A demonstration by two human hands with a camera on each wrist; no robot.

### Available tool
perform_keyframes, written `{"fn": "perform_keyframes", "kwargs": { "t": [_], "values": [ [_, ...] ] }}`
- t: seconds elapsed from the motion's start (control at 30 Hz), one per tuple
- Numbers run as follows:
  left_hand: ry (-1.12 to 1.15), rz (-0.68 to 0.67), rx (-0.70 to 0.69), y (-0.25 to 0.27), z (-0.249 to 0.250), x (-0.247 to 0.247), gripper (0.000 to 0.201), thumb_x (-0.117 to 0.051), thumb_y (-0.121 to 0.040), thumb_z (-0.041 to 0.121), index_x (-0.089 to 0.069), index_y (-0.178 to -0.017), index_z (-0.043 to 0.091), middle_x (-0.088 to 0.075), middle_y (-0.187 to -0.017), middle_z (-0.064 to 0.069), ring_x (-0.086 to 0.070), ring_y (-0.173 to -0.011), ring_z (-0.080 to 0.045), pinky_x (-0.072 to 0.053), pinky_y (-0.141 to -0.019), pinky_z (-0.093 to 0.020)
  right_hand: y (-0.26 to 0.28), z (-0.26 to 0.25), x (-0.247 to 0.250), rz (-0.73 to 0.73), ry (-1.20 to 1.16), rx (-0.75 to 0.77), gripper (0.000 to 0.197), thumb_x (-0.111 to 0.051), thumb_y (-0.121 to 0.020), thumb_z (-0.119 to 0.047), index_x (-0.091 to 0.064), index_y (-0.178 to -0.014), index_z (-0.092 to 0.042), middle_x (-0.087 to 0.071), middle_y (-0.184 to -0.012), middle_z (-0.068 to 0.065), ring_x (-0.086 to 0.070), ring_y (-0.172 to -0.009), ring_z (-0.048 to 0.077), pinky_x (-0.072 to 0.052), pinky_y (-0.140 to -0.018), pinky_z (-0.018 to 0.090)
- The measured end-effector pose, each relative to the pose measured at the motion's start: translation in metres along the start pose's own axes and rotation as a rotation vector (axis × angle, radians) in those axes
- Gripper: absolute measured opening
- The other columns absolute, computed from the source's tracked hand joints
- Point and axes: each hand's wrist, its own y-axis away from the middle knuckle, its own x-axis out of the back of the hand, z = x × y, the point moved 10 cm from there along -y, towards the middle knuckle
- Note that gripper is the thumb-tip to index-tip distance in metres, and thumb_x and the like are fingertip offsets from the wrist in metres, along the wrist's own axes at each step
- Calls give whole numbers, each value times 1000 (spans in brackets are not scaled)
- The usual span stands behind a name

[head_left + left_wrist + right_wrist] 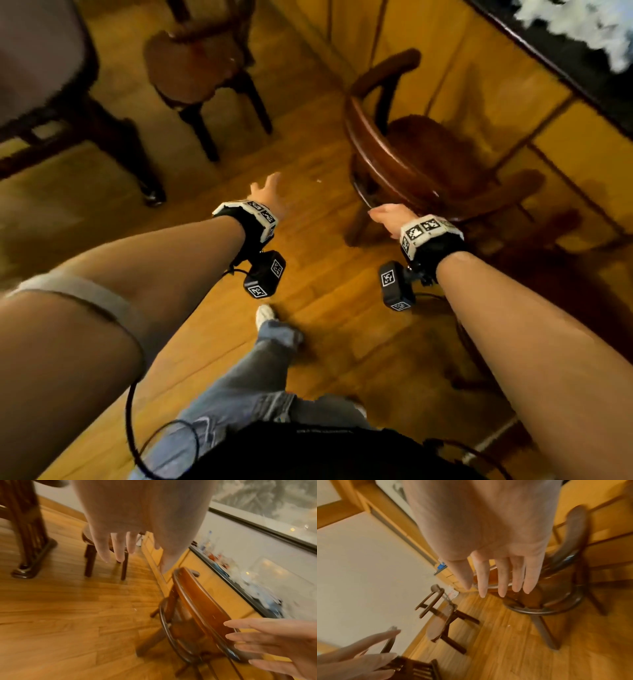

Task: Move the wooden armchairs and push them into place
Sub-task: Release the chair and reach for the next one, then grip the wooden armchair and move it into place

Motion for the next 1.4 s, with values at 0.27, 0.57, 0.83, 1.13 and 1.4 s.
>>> {"fn": "perform_keyframes", "kwargs": {
  "t": [0.27,0.57,0.83,1.13,1.4],
  "values": [
    [39,113,72,-110,-118,168,65,-55,-92,30,-24,-150,28,-23,-153,-13,-41,-131,-40,-40,-107,-47,-100,-228,-76,-106,343,173,42,-45,-99,-25,-50,-138,-12,-46,-147,7,-42,-136,27,-32,-112,34],
    [-38,-61,167,-244,-138,232,48,-49,-95,34,-45,-142,22,-31,-148,-14,-47,-127,-39,-40,-108,-43,-223,-342,-64,-128,551,153,44,-46,-98,-26,-48,-140,-12,-42,-150,8,-40,-138,28,-31,-115,38],
    [-11,-9,188,-386,-91,301,54,-50,-95,33,-38,-146,22,-32,-150,-13,-44,-130,-37,-41,-104,-41,-381,-436,0,-126,569,149,48,-50,-96,-28,-45,-142,-17,-41,-151,6,-41,-137,29,-35,-113,40],
    [74,-3,271,-530,-57,378,56,-53,-93,39,-39,-145,27,-32,-152,-10,-39,-135,-34,-38,-110,-41,-538,-557,44,-177,662,149,48,-52,-95,-27,-45,-142,-19,-39,-151,9,-41,-136,31,-36,-112,41],
    [79,-28,290,-661,-25,453,56,-48,-96,35,-32,-148,25,-26,-154,-12,-40,-134,-38,-41,-107,-46,-662,-670,91,-96,552,174,50,-53,-93,-19,-45,-140,-33,-40,-148,12,-56,-106,28,-45,-72,31]
  ]
}}
